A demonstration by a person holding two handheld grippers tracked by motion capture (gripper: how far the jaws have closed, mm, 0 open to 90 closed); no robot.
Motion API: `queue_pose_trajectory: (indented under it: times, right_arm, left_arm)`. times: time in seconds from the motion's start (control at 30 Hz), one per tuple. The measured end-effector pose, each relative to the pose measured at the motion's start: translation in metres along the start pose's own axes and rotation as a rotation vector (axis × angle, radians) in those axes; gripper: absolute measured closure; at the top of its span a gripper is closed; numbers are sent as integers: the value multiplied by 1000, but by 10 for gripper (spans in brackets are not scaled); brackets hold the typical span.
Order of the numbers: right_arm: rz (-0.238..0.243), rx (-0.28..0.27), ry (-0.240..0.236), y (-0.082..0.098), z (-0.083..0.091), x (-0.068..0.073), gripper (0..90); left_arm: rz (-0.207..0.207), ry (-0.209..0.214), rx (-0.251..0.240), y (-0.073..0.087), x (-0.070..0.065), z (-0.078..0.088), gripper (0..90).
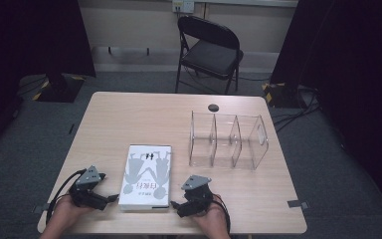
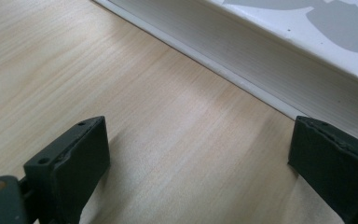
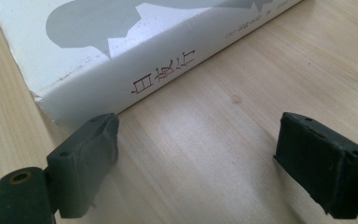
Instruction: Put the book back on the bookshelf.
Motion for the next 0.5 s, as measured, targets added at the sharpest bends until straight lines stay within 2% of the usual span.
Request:
queue_pose_trajectory:
  times: [0.1,0.13,0.17,0.2,0.23,0.33,0.4,0.43,0.5]
  right_arm:
    - [1,-1,0,0,0,0,123]
    - [-1,-1,2,0,0,0,123]
    - [-1,-1,2,0,0,0,123]
    - [-1,-1,3,0,0,-1,123]
    - [-6,0,0,0,0,-1,123]
    - [-2,0,-7,0,1,-1,129]
    - [-28,-6,-56,0,4,2,151]
    - [-28,-6,-56,0,4,2,151]
    - [-46,-8,-110,0,7,5,171]
  left_arm:
    - [5,-2,9,1,-1,2,66]
    - [-9,5,26,2,0,5,93]
    - [-9,5,26,2,0,5,116]
    - [-26,5,24,2,1,7,116]
    - [-44,18,36,4,-1,10,147]
    - [-41,47,43,6,-8,12,160]
    - [-68,71,56,7,-16,15,181]
    - [-68,71,56,7,-16,15,182]
    - [-82,88,51,8,-22,15,184]
Point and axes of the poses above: each handheld gripper's, and its own axes: z roughly backward along the jaws, y roughly out of its underside, x roughly to its left, the point moved 10 cm from there along -z, roughly forward along the jaws, and after that the axes turned 1 degree about -x, right-handed, at the moved point
